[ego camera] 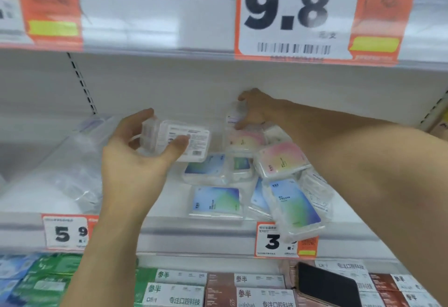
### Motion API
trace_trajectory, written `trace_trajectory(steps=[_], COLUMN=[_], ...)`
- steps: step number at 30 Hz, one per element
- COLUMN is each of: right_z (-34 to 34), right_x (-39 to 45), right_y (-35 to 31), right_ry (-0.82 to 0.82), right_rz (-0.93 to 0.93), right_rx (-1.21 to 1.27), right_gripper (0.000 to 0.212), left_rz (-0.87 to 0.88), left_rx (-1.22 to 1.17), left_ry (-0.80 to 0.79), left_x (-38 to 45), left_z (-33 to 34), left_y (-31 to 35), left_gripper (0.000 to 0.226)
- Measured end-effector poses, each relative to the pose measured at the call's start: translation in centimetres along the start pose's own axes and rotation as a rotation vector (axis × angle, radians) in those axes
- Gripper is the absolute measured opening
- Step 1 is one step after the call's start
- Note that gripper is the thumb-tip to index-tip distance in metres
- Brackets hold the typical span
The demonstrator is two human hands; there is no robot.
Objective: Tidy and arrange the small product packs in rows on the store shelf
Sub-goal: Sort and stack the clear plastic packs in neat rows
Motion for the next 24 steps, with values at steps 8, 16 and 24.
trace_trajectory(steps=[8,16,24], right_z=[-0.4,-2.5,0.6], right_x=[0.1,-2.7,-6.8], right_y=[-2.2,-8.8,-21.4], right_ry=[-0.142,0.0,-0.138], right_rz=[0.071,-0.081,-0.273], right_rx=[0.005,-0.012,0.345], right_gripper=[0.042,0.088,0.069], left_rz=[0.102,0.112,-0.204], left_rx=[0.037,0.267,0.257], left_ry=[0.203,0.355,0.267], left_x=[0.4,0.0,0.8], left_z=[-6.9,-14.1,-15.3], left_y=[0.4,-3.6,-9.5], left_gripper=[0.059,0.058,0.055])
Point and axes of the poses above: each hand's wrist, its own x-axis towards the middle knuckle, its own z-axis out of the palm, y = z × x, the point moved 8 cm from there along x, towards the middle knuckle, and after that the axes turned 7 degrees about -y, right-handed, at the moved point
